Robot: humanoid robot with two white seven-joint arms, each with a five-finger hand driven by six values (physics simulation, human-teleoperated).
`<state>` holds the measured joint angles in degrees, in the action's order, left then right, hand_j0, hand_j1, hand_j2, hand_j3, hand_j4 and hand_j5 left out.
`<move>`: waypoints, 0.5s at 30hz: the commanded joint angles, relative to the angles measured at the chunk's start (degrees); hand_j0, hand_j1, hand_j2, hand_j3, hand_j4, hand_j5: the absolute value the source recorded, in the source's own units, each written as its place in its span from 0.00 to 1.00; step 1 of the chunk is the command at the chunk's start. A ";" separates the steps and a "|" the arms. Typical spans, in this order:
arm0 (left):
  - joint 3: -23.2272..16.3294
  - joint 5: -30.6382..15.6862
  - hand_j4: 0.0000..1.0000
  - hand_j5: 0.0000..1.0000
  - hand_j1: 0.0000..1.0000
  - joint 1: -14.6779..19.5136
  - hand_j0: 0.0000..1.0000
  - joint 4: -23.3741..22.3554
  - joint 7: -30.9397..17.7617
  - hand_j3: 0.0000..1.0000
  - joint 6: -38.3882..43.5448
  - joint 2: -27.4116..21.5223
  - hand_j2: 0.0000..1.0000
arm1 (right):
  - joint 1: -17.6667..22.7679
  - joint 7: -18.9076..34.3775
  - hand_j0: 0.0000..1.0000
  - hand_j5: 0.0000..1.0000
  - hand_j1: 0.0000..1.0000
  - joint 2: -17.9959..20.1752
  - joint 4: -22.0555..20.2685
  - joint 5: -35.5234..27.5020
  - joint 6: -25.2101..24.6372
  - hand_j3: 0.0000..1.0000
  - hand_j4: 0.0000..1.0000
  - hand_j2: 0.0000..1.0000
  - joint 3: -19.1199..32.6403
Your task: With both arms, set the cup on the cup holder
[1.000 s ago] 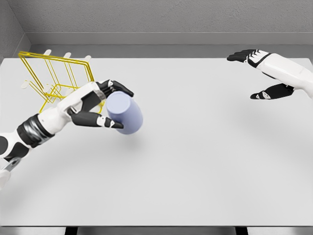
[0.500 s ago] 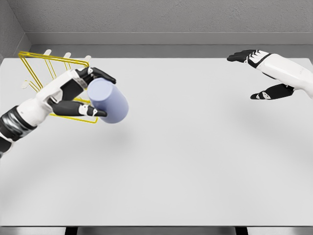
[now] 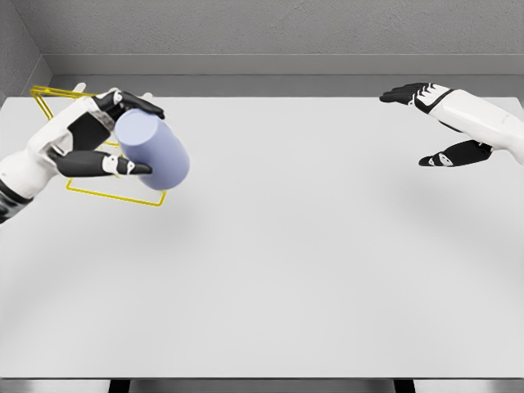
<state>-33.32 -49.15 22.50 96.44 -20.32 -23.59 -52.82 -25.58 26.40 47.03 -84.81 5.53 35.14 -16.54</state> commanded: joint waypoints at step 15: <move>2.12 -2.18 0.62 0.62 0.62 -0.09 0.62 -4.33 0.02 0.62 -0.05 -1.85 0.62 | 0.00 -0.03 1.00 1.00 1.00 -0.01 -0.09 -0.43 -0.14 1.00 1.00 1.00 0.02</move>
<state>-31.35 -50.91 22.41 92.30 -20.32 -23.68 -54.08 -25.58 26.40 46.94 -84.84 5.53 35.14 -16.54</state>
